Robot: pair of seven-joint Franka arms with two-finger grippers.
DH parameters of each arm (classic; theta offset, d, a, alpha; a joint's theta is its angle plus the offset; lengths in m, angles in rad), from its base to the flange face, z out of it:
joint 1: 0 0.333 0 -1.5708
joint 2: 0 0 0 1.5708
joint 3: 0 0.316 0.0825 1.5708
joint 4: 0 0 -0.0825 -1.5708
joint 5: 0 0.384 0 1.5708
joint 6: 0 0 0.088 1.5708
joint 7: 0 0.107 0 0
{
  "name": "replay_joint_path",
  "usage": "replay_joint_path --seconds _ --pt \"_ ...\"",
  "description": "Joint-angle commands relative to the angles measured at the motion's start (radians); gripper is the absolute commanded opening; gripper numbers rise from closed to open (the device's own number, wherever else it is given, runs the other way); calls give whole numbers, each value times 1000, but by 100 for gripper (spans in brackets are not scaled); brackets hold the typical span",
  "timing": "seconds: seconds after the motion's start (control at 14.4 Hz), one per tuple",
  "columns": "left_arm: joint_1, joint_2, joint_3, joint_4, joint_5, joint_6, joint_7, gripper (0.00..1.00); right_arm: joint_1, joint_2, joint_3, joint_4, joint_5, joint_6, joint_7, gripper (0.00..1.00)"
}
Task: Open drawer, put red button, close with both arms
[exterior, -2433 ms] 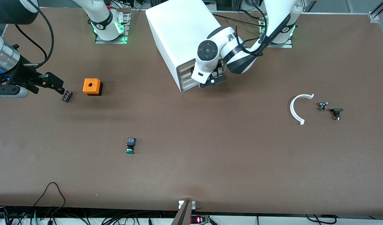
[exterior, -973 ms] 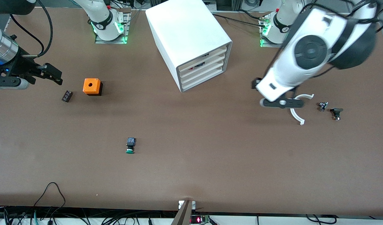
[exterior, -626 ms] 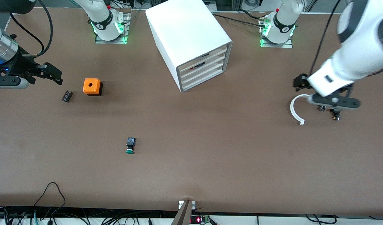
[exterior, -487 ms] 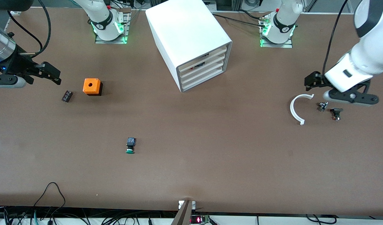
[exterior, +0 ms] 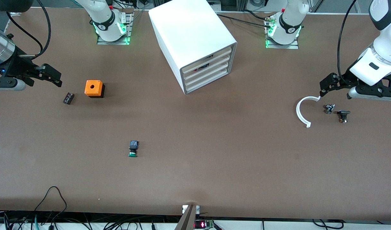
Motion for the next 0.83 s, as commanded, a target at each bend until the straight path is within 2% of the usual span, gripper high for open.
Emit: replay_joint_path --seconds 0.0,0.28,0.76 --pt "-8 -41 14 -23 -14 -48 3 100 -20 12 15 30 16 -26 -15 100" --pt "-6 -35 5 5 -7 -128 12 100 -20 12 15 29 16 -28 -15 100" --pt "-5 -35 2 17 10 -147 15 100 -20 12 15 30 14 -28 -18 100"
